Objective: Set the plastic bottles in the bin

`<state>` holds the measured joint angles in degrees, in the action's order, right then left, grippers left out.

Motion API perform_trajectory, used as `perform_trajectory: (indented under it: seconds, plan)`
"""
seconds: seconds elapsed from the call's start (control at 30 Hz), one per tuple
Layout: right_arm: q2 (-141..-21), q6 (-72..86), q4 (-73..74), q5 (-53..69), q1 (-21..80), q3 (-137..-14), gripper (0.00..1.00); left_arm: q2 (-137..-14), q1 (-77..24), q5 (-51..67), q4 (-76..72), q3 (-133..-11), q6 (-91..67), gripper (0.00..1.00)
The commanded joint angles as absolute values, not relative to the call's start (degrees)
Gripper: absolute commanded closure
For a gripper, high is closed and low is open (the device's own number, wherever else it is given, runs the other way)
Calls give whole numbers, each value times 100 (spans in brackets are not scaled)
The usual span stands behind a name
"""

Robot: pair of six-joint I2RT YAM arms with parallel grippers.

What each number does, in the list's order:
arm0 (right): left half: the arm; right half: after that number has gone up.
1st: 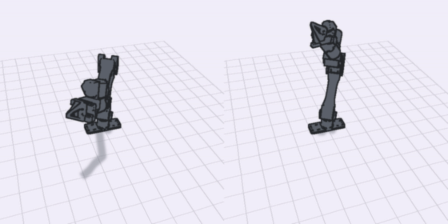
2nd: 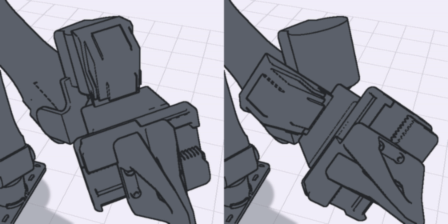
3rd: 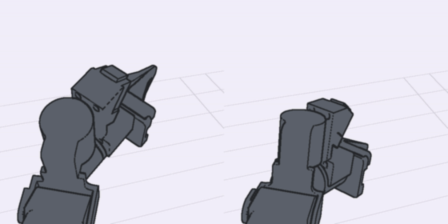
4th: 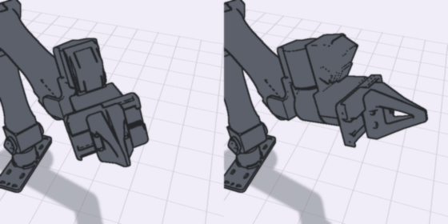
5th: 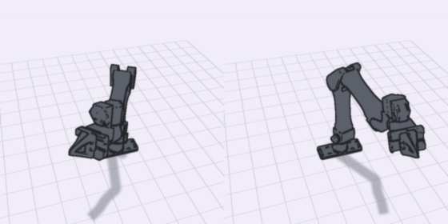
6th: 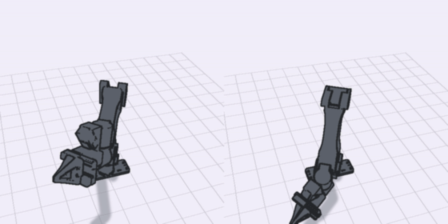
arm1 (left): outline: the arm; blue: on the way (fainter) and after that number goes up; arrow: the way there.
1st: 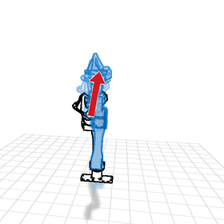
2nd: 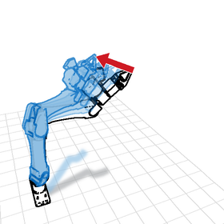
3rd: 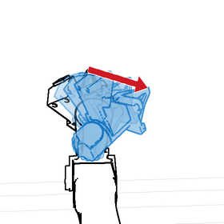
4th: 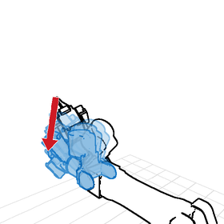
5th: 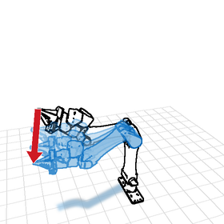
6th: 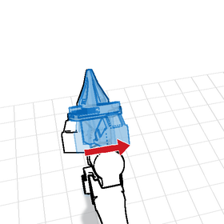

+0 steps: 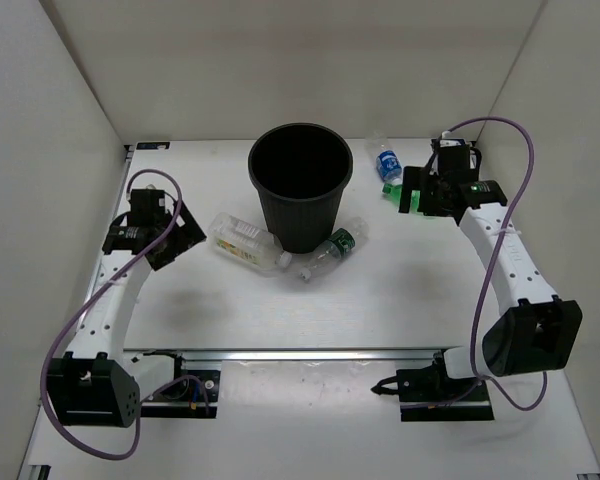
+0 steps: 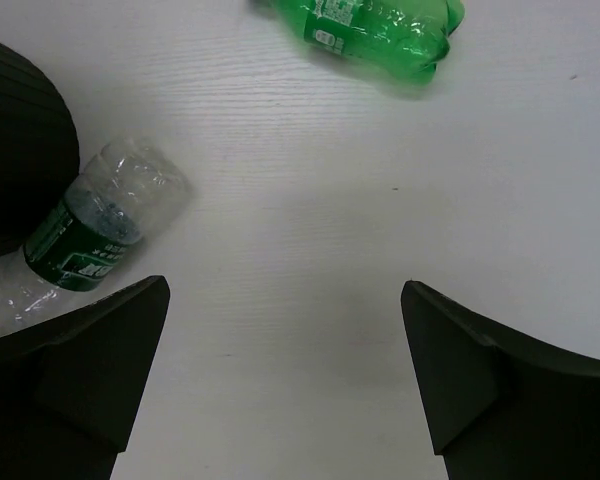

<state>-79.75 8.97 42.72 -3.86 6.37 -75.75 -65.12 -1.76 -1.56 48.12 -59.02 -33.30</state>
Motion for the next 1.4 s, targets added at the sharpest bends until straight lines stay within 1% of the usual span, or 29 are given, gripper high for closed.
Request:
perform_trajectory:
  seconds: [0.0,0.1,0.17,0.33,0.5,0.63,0.7,0.77,0.9,0.97,1.0,1.03,1.17,1.3,1.37]
  plan:
    - [-7770,844,4122,-394,860,-7515,1,-6311,-343,-475,5264,-5722,-3287,1]
    - [-7665,791,4157,-606,1142,-7436,1,-6258,-281,-273,5265,-5564,-3261,2]
    - [-7647,782,4140,-493,1187,-7409,0,-6197,-316,-159,5151,-5458,-3243,1]
    - [-7454,896,3623,631,740,-7164,1,-6003,-412,96,4914,-5283,-3304,2]
    - [-7681,695,2858,1186,361,-6996,1,-5950,-554,114,4711,-5063,-3374,1]
    - [-8287,309,2786,985,316,-7241,1,-6091,-484,167,4650,-5027,-3279,1]
    - [-8716,-252,2629,1125,229,-7329,1,-6117,-518,106,4641,-5062,-3296,1]
    - [-9120,-691,2611,1142,141,-7584,1,-6108,-510,140,4605,-5001,-3235,2]
    - [-10000,-1615,2680,896,9,-8391,1,-6065,-448,62,4579,-5027,-3165,1]
    - [-10386,-1871,2681,1159,-306,-8744,1,-6082,-439,35,4579,-5019,-3164,1]
    - [-10658,-2020,2776,1212,-369,-8971,1,-6099,-439,44,4553,-5053,-3181,2]
    - [-10783,-2178,2873,1387,-456,-9243,1,-6108,-448,35,4596,-5054,-3190,1]
    - [-11459,-2636,2988,1818,-659,-9816,1,-6266,-396,44,4693,-5211,-3208,2]
    - [-11891,-2804,3119,2538,-765,-10089,1,-6371,-291,-123,4772,-5291,-3191,1]
    - [-12014,-2865,3190,2610,-712,-10151,2,-6442,-334,-193,4807,-5405,-3208,1]
